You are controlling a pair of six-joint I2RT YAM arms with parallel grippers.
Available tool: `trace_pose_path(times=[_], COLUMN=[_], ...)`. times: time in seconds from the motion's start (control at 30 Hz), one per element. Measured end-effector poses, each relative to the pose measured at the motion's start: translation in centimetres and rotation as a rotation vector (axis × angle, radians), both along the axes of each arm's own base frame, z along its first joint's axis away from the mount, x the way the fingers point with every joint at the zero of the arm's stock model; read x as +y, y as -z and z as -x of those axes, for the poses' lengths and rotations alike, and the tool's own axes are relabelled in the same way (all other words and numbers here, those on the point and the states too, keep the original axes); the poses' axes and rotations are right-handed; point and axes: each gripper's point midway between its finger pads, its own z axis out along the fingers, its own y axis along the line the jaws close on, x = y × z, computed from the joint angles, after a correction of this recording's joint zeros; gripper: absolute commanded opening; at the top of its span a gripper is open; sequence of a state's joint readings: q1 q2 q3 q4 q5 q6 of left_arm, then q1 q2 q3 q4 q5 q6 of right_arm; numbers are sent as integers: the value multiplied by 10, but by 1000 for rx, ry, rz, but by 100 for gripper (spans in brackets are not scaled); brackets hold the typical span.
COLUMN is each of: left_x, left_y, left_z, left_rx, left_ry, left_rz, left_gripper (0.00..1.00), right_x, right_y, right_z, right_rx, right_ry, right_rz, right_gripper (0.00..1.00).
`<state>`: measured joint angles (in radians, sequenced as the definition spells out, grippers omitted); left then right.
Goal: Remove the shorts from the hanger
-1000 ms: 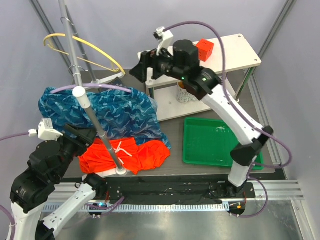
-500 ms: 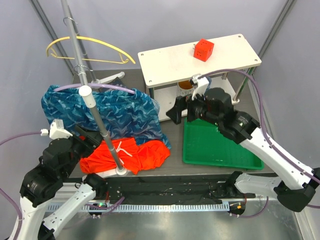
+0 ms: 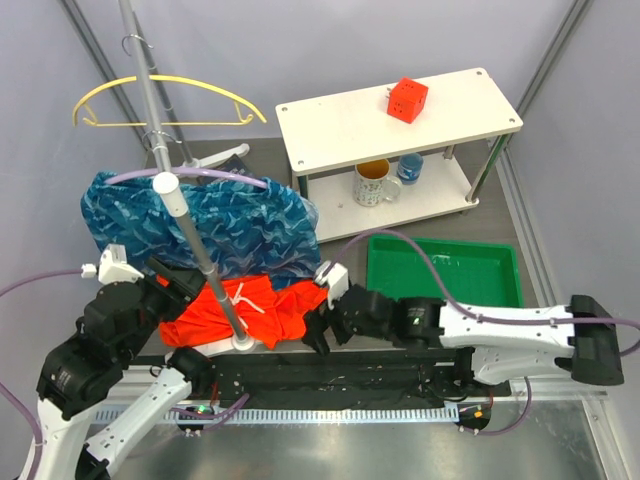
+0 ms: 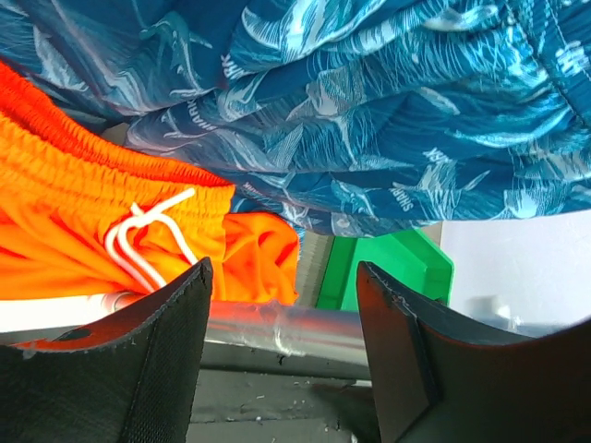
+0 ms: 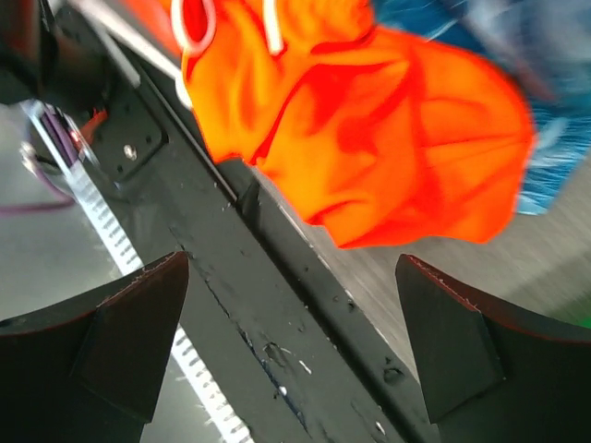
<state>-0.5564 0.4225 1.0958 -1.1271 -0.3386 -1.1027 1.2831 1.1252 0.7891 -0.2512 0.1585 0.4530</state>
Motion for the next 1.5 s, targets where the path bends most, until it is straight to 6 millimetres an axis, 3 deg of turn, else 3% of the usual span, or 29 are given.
trace_pose_path(times=[0.1,0.37,0.47,0.57,0.67,0.77,0.87,0.9,0.97,1.0,1.1,1.27,1.33,1.5], left_x=[6,20,24,27,28,28,28,29,29,30,30,32,33,35], left_y=[-3,-16,-16,-21,-25,-25,-25,-25,-25,-25,-25,-25,-25,-27], left_z=[6,17,20,24,25,25,26,26,28,29,29,29,28,25], left_rx=[-5,-34,-32,-42,-51,-50,-48,-49,-53,-54,-51,-48,-50,-59], left_ry=[-18,-53,-61,-67,-66,-67,-73,-75,-77,-78,-83,-94,-101,-122], left_rz=[11,22,16,19,26,28,42,45,54,57,66,68,67,62], left_gripper=[63,62,62,62,61,61,60,59,59,59,58,58,58,58], right_x=[16,66,88,100,106,102,103,104,104,103,103,92,83,42], right_y=[22,61,68,77,84,89,93,96,101,102,99,77,59,-7], right_z=[11,6,9,6,0,-9,-16,-18,-20,-20,-21,-24,-25,-26], right_rx=[-56,-169,-216,-256,-288,-331,-369,-379,-393,-395,-407,-419,-421,-430], right_ry=[-27,-70,-109,-122,-122,-97,-90,-90,-99,-104,-109,-76,-54,46], right_rz=[29,78,91,115,147,183,221,235,264,271,275,259,231,90], right_gripper=[99,100,99,99,92,81,57,38,27,15,1,1,1,1])
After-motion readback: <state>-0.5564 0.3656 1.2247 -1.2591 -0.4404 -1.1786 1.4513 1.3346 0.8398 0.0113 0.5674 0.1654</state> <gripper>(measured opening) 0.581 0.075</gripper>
